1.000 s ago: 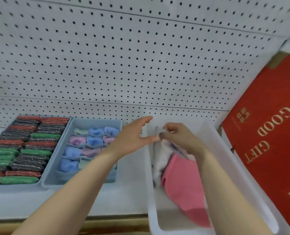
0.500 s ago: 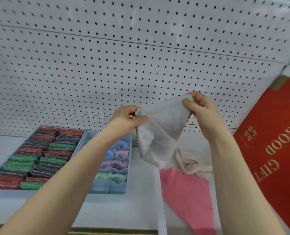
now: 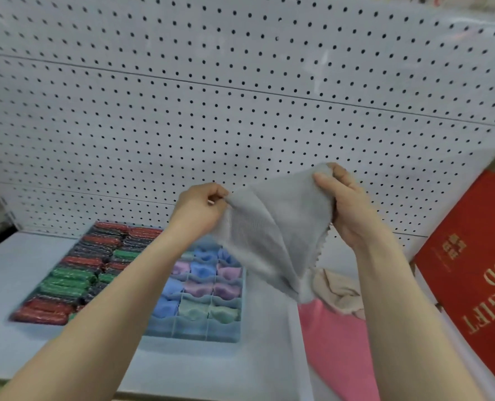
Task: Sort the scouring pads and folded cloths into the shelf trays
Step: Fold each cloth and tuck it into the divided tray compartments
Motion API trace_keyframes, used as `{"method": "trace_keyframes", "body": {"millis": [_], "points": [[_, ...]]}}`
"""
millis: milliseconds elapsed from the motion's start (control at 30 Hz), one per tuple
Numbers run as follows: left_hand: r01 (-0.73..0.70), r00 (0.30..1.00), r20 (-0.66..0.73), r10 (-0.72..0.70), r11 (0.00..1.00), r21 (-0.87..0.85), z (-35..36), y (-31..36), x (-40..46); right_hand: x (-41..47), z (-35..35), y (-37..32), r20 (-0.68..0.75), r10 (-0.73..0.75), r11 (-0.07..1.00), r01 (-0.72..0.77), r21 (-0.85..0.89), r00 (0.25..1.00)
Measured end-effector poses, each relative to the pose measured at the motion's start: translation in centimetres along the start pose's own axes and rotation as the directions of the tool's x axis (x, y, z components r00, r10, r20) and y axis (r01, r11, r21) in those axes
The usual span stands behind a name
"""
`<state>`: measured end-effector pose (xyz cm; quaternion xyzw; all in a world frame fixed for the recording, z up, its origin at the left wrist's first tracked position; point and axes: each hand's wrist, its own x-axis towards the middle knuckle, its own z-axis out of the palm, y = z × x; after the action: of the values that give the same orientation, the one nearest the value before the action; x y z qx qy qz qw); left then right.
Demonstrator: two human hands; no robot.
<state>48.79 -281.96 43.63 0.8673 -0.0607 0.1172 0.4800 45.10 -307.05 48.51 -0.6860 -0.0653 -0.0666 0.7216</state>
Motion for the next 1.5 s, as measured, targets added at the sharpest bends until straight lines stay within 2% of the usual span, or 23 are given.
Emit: {"method": "trace_keyframes", "body": {"millis": [133,200,267,300,333,367,400,467,567,733,800,900,1033,1133,1200,1233,1267,1333,1367,1433,1500], "points": [[-0.08,0.995,0.04,0.093,0.962,-0.262,-1.8,0.3,-0.2,0.1,1.3,0.5,0.073,0.025,0.997,-0.02,-0.071,0.997],[-0.099,0.99,0.061,0.126,0.937,-0.336,-3.5,0.2,-0.2,0.2,1.1,0.5,0.123,-0.019,0.994,0.006,0.105,0.992],[-0.033,0.99,0.106,0.09,0.894,-0.446,-5.3,-0.3,-0.2,0.3,0.5,0.3,0.166,-0.071,0.954,0.019,0.299,0.984],[0.014,0.99,0.125,0.057,0.862,-0.507,-6.1,-0.7,-0.2,0.4,0.3,0.3,0.176,-0.077,0.94,0.013,0.342,0.981],[0.06,0.991,0.13,0.016,0.828,-0.557,-6.6,-1.0,-0.2,0.6,0.3,0.4,0.171,-0.067,0.943,0.006,0.334,0.983],[0.095,0.992,0.122,-0.029,0.809,-0.58,-6.9,-1.3,-0.1,0.8,0.6,0.6,0.149,-0.046,0.968,0.007,0.25,0.988],[0.121,0.992,0.105,-0.074,0.809,-0.575,-6.9,-1.6,-0.1,1.1,1.2,1.1,0.104,-0.028,0.996,0.019,0.082,0.994],[0.147,0.989,0.048,-0.143,0.844,-0.516,-6.4,-1.8,-0.2,1.5,2.6,2.3,0.001,-0.035,0.977,0.034,-0.209,0.999],[0.133,0.983,-0.041,-0.178,0.852,-0.507,-5.0,-1.4,-0.5,1.5,4.9,3.9,-0.105,-0.109,0.95,0.073,-0.302,0.989],[-0.025,0.989,-0.142,-0.05,0.877,-0.479,-1.9,1.2,-1.1,-0.4,10.3,4.8,0.061,-0.237,0.869,0.24,-0.434,0.97],[-0.06,0.987,-0.161,-0.02,0.876,-0.478,-1.3,1.9,-1.2,-1.1,11.2,4.9,0.119,-0.224,0.867,0.254,-0.428,0.967],[-0.064,0.988,-0.157,-0.007,0.895,-0.441,-1.1,1.8,-1.1,-1.3,11.2,5.1,0.133,-0.159,0.907,0.198,-0.371,0.978],[-0.033,0.999,-0.015,0.031,0.786,-0.618,-1.0,1.3,-1.5,-0.9,10.7,5.4,0.086,-0.153,0.909,0.174,-0.379,0.984],[-0.097,0.992,-0.117,0.038,0.832,-0.547,-1.3,0.2,-1.7,-0.7,9.9,5.0,0.059,-0.132,0.958,0.142,-0.251,0.99],[-0.095,0.981,-0.194,0.021,0.918,-0.385,-1.6,-0.6,-1.7,-0.5,9.3,4.5,0.07,-0.109,0.983,0.118,-0.141,0.992],[-0.045,0.984,-0.178,-0.012,0.948,-0.316,-1.8,-0.9,-1.7,-0.4,9.1,4.3,0.084,-0.094,0.992,0.101,-0.081,0.992],[0.045,0.991,-0.104,-0.079,0.954,-0.298,-1.8,-1.1,-1.6,-0.3,8.9,4.1,0.099,-0.081,0.996,0.083,-0.024,0.992],[0.279,0.959,0.157,-0.236,0.889,-0.364,-2.0,-1.3,-1.5,0.0,8.4,3.8,0.127,-0.062,0.996,0.054,0.065,0.99],[0.359,0.924,0.282,-0.259,0.844,-0.399,-2.0,-1.3,-1.5,0.1,8.1,3.6,0.138,-0.055,0.995,0.043,0.089,0.989],[0.38,0.899,0.395,-0.19,0.787,-0.486,-2.0,-1.3,-1.5,0.3,7.5,3.5,0.134,-0.046,0.995,0.033,0.097,0.99],[0.319,0.934,0.334,-0.123,0.707,-0.631,-1.6,-1.3,-1.2,0.5,6.8,3.7,0.1,-0.031,0.999,0.027,0.038,0.995]]}}
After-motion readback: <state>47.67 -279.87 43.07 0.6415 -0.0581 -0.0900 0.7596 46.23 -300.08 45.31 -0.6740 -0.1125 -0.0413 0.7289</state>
